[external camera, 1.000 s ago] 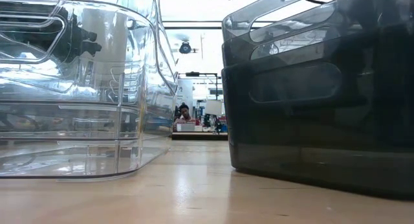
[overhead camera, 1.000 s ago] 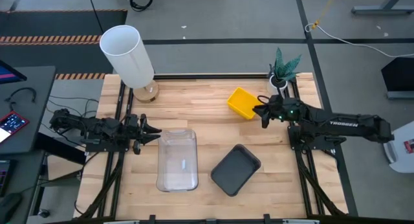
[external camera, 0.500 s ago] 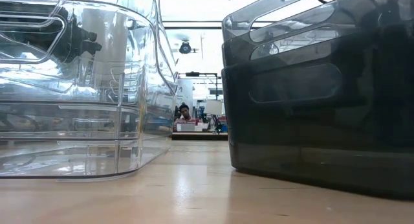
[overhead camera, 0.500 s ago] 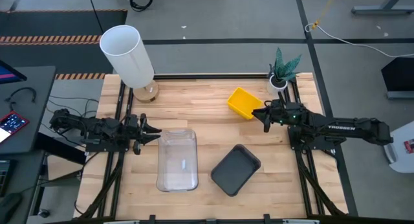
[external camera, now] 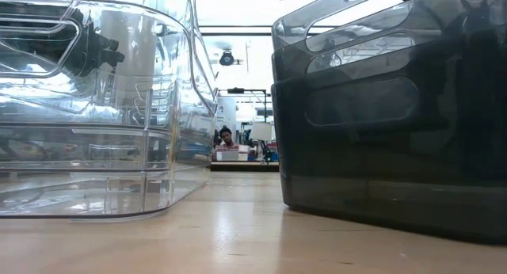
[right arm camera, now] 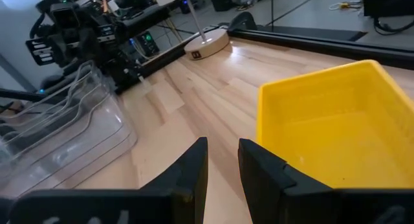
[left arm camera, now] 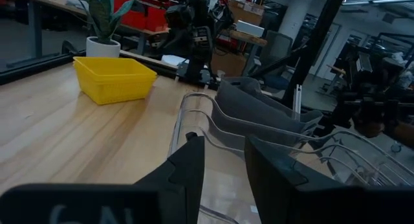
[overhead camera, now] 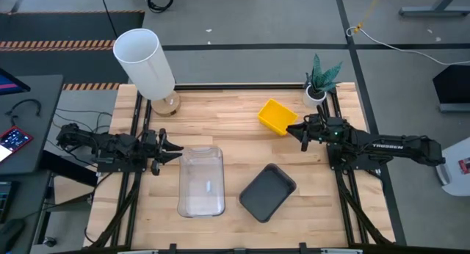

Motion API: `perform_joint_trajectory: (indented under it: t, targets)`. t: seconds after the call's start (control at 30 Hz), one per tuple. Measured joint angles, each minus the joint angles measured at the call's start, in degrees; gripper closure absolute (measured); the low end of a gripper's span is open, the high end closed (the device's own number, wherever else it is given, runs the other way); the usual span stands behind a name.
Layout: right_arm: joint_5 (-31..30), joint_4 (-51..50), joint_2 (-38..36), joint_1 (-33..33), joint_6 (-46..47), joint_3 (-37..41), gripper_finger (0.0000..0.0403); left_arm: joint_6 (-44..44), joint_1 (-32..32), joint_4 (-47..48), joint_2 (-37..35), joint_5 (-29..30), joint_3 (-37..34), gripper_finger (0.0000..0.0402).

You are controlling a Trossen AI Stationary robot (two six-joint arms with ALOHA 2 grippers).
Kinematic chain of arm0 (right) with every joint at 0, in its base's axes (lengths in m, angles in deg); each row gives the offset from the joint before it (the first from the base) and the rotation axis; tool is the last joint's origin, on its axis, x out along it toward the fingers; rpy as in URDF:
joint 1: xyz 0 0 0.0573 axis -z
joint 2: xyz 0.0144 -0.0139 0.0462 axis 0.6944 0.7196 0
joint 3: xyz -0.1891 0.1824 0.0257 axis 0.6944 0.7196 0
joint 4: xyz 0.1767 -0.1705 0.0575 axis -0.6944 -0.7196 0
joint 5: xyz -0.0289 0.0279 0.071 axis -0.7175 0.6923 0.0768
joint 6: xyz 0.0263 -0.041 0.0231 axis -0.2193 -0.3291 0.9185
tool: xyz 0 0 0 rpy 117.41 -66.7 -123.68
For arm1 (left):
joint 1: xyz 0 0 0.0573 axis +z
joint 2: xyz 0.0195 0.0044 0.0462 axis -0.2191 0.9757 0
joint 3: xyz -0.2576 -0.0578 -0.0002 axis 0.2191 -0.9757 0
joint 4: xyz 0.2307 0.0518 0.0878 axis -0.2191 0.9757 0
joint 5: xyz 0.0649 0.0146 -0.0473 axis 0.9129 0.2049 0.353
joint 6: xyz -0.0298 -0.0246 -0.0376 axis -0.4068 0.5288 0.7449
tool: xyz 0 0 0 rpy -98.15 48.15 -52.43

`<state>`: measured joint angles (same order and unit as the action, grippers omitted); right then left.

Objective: Stack baskets by color
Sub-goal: Return to Home Position

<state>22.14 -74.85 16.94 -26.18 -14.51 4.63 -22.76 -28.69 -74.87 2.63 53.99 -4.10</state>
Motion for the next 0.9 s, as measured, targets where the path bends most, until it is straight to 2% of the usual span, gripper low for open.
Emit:
perform_joint_trajectory:
  t: [0.33, 0.47, 0.57, 0.9]
  targets:
    - [-1.0, -0.1, 0.1, 0.0, 0.1, 0.0, 0.0312, -0.1, 0.0, -0.1, 0.0, 0.1, 0.0, 0.0285]
    - [3.0, -1.5, -0.1, 0.1, 5.4, -0.4, 0.0312, -0.6, 0.0, -0.4, 0.0, 0.2, 0.0, 0.0285]
    - [8.4, -5.2, -0.2, 0.8, 4.6, -1.8, 0.0312, -1.5, 0.0, -1.6, 0.0, 0.2, 0.0, 0.0285]
    - [7.8, -5.8, -1.5, 3.7, 5.5, -2.1, 0.0312, -2.1, 0.0, -1.6, 0.0, 0.2, 0.0, 0.0285]
